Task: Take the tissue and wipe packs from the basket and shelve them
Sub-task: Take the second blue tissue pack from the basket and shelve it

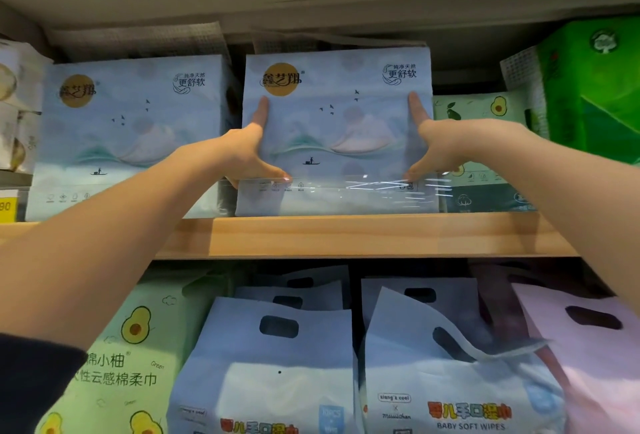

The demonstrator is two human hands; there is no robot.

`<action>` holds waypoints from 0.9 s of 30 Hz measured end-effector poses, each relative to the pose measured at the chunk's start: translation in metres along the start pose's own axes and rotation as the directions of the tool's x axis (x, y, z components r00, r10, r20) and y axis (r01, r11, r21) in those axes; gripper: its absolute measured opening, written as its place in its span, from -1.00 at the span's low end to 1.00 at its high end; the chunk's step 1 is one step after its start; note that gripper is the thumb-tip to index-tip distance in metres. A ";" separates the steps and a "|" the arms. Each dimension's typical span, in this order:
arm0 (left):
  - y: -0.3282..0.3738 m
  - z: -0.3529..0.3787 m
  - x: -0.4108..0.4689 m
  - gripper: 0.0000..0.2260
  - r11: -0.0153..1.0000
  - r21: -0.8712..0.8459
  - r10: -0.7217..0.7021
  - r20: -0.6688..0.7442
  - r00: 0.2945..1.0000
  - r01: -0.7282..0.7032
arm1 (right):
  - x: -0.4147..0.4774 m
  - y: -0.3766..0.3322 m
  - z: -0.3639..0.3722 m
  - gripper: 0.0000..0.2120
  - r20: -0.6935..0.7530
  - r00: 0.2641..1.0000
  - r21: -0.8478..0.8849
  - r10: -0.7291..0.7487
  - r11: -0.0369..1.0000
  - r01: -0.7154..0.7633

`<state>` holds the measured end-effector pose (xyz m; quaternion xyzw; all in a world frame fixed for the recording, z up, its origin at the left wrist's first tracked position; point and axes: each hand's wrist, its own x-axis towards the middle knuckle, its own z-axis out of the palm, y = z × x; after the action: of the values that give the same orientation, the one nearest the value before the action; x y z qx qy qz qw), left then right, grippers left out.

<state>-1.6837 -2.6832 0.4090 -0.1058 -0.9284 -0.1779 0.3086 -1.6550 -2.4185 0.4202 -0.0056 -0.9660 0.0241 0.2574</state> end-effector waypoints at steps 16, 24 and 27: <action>-0.003 -0.018 -0.014 -0.04 1.000 0.022 -0.005 0.068 0.998 0.004 | -0.011 0.006 -0.011 0.13 -0.049 0.999 0.210 0.010 0.978 0.000; -0.009 -0.043 -0.036 -0.12 0.998 -0.002 0.056 0.025 0.998 -0.056 | -0.046 0.005 -0.026 0.01 -0.106 0.994 0.089 0.020 0.996 -0.010; -0.009 -0.048 -0.041 -0.15 0.997 0.014 0.082 -0.021 0.996 -0.081 | -0.058 0.004 -0.034 -0.04 -0.136 0.991 0.064 0.011 0.998 -0.002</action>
<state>-1.6285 -2.7139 0.4181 -0.1397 -0.9210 -0.1603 0.3264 -1.5882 -2.4147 0.4209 -0.0021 -0.9449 0.0551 0.3226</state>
